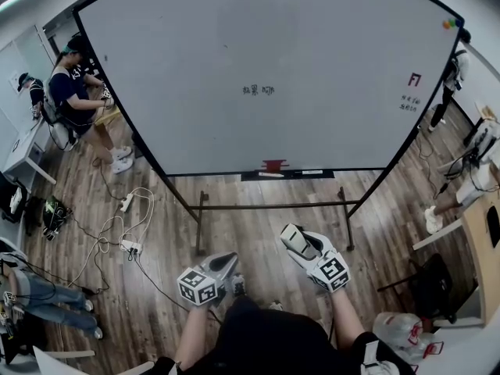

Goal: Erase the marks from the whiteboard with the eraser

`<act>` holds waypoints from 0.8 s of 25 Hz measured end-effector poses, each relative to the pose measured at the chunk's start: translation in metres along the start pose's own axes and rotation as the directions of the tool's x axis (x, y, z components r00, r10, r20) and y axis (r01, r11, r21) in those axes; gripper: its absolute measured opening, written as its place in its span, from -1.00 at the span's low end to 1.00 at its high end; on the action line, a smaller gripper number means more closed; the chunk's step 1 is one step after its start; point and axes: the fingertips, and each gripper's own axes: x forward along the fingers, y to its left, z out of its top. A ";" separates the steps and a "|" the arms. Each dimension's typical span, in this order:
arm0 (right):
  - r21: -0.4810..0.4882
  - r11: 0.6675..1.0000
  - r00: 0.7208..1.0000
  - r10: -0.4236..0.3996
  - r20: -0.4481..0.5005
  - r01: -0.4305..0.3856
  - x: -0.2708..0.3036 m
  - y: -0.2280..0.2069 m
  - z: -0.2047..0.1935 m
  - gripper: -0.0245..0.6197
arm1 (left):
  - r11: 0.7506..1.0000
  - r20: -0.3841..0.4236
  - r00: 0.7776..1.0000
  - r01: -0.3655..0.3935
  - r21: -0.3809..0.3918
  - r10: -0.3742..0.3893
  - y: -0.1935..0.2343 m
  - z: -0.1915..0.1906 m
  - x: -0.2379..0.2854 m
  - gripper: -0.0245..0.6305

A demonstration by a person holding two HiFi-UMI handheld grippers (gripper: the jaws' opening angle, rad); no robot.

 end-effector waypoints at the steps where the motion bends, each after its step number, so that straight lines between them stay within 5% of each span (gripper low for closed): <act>1: 0.000 1.000 1.000 -0.002 -0.003 0.002 0.004 -0.001 0.000 -0.12 | 1.000 -0.001 1.000 0.002 0.000 -0.002 0.003 0.001 0.000 -0.89; 20: 0.016 0.994 0.994 -0.106 -0.033 0.107 0.093 -0.051 0.032 -0.12 | 0.996 -0.025 0.995 0.092 0.002 -0.092 0.108 0.057 0.040 -0.89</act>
